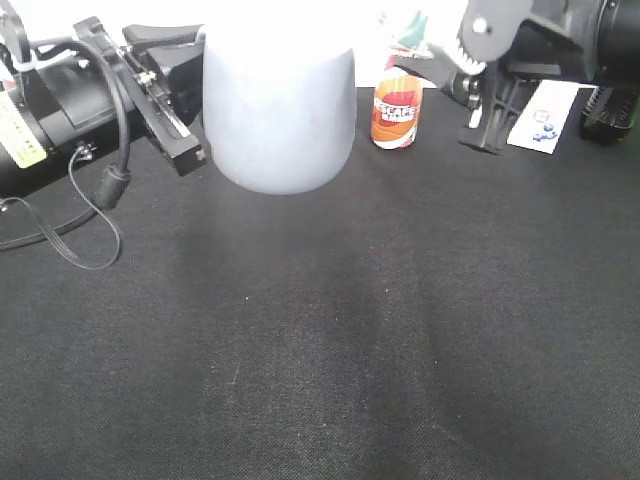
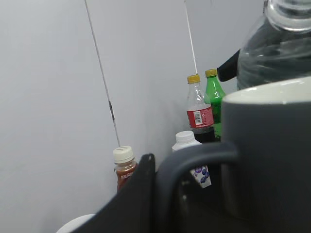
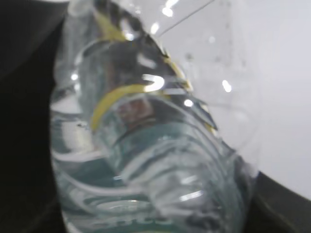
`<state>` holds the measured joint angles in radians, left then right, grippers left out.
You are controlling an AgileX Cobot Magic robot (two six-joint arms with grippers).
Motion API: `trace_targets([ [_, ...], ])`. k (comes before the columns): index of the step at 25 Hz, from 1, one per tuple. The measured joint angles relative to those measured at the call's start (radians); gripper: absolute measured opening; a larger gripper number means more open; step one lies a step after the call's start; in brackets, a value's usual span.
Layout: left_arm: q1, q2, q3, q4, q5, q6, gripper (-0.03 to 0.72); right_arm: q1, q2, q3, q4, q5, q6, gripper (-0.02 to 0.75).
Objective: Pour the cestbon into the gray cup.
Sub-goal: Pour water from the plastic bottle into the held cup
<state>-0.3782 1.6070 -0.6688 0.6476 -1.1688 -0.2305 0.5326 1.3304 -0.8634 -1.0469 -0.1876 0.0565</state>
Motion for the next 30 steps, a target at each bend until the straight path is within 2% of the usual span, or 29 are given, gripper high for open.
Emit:
trace_targets([
  [4,-0.004,0.0,0.0,0.0,0.0,0.0,0.045,0.0,0.0,-0.001,-0.057,0.001,-0.035,0.489],
  [8,-0.047,0.0,0.0,-0.013,0.0,0.0,0.045,0.0,-0.001,-0.038,-0.116,0.006,-0.05,0.489],
  [14,-0.047,0.0,0.0,-0.022,0.0,0.0,0.045,0.0,-0.001,-0.039,-0.231,0.027,-0.076,0.489],
  [24,-0.047,0.0,0.0,-0.017,0.017,0.003,0.045,0.0,-0.002,-0.044,-0.232,0.069,-0.276,0.488],
  [30,-0.047,0.0,0.0,-0.02,0.01,0.003,0.045,0.0,-0.002,-0.065,-0.233,0.079,-0.333,0.487],
])
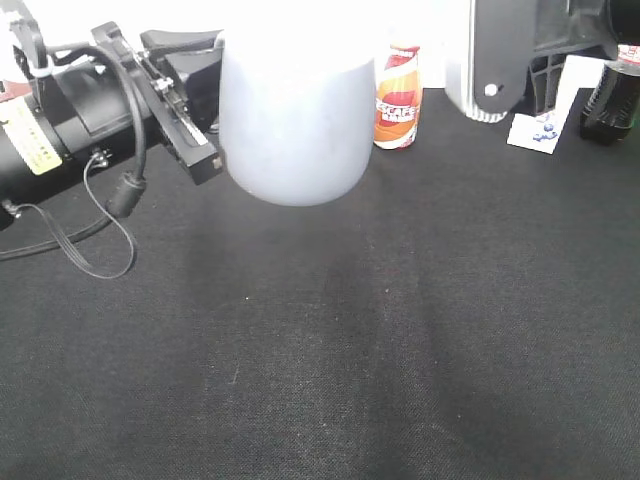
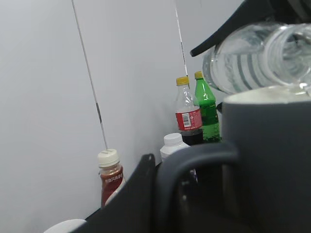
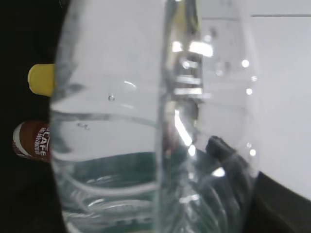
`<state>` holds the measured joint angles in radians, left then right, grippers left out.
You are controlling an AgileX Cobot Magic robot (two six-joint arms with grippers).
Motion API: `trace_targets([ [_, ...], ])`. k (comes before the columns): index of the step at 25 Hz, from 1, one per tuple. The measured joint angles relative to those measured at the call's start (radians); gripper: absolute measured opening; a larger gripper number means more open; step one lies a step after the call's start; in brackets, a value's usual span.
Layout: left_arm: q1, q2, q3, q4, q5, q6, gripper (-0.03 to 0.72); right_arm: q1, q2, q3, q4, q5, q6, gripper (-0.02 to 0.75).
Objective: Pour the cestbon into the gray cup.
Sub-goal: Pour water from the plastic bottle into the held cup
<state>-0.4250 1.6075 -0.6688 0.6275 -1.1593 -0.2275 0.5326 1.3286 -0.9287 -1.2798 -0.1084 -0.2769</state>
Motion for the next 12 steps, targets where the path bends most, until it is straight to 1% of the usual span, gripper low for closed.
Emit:
trace_targets([
  [12,0.0,0.0,0.0,0.001,0.002,0.0,0.045,0.0,0.0,-0.016,0.009,0.001,-0.02,0.484],
])
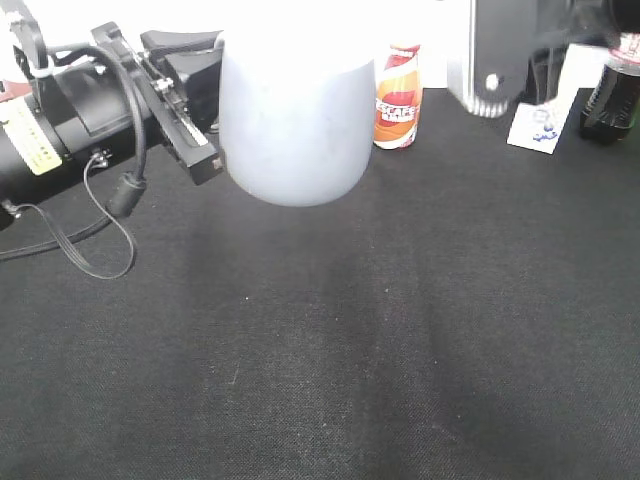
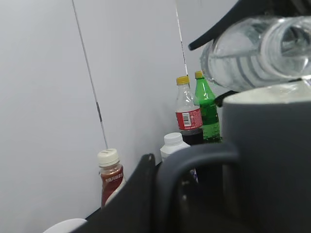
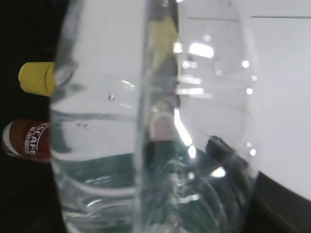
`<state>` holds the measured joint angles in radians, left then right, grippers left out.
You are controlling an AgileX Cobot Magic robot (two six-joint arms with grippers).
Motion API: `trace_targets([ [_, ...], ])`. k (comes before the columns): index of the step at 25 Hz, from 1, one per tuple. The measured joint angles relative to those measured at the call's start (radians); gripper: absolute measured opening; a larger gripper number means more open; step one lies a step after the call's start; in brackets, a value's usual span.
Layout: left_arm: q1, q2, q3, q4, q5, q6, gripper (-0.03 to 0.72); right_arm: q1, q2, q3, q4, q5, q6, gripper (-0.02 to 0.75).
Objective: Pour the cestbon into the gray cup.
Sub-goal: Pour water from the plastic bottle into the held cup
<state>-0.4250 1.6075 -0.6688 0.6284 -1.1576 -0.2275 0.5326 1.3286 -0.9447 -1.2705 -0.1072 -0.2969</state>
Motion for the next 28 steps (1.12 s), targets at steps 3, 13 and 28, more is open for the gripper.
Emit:
trace_targets([
  [3,0.0,0.0,0.0,0.0,0.0,0.0,0.045,0.0,0.0,-0.018,0.0,0.0,0.0,0.484],
  [13,0.0,0.0,0.0,0.0,0.001,0.0,0.045,0.0,0.0,-0.018,-0.002,0.0,-0.039,0.484],
  [28,0.0,0.0,0.0,0.006,0.003,0.001,0.045,0.0,0.0,-0.018,0.085,-0.024,-0.087,0.484],
])
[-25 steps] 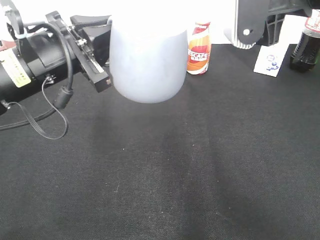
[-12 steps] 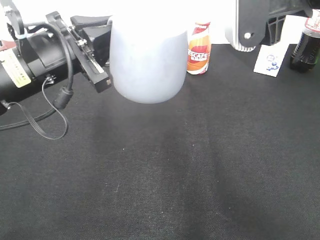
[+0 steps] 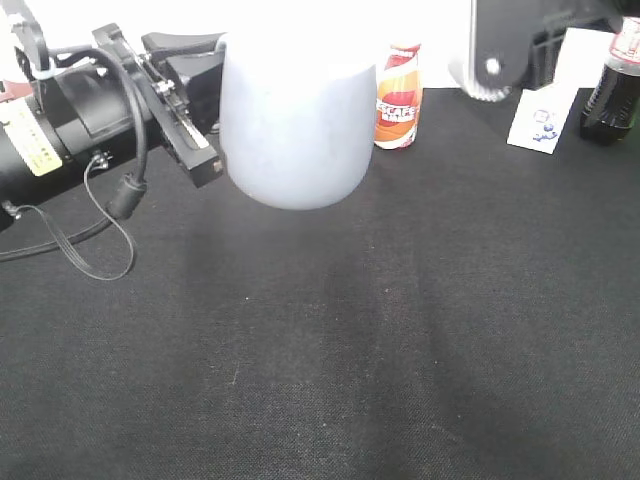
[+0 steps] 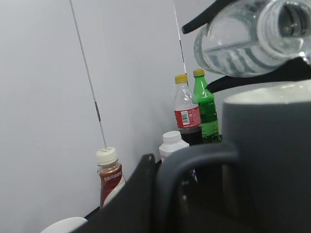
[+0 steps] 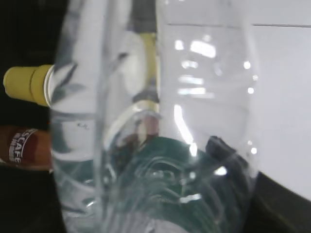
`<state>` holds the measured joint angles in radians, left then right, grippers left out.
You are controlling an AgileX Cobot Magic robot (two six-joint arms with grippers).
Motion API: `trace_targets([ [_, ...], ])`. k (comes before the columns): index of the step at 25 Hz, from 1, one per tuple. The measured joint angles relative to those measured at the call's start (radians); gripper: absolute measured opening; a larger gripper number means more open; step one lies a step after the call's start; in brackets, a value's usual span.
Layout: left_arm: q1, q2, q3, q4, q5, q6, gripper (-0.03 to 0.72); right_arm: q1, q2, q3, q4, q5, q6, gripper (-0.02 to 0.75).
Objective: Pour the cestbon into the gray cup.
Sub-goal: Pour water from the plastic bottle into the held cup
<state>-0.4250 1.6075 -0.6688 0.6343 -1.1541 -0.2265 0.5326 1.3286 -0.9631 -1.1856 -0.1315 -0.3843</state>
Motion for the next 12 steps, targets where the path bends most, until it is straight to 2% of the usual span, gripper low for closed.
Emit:
trace_targets([
  [6,0.0,0.0,0.0,-0.016,0.001,0.0,0.045,0.0,0.0,0.0,0.27,-0.011,0.016,0.484],
  [12,0.0,0.0,0.0,-0.039,0.007,0.0,0.045,0.0,0.0,0.0,0.315,-0.079,0.368,0.484],
])
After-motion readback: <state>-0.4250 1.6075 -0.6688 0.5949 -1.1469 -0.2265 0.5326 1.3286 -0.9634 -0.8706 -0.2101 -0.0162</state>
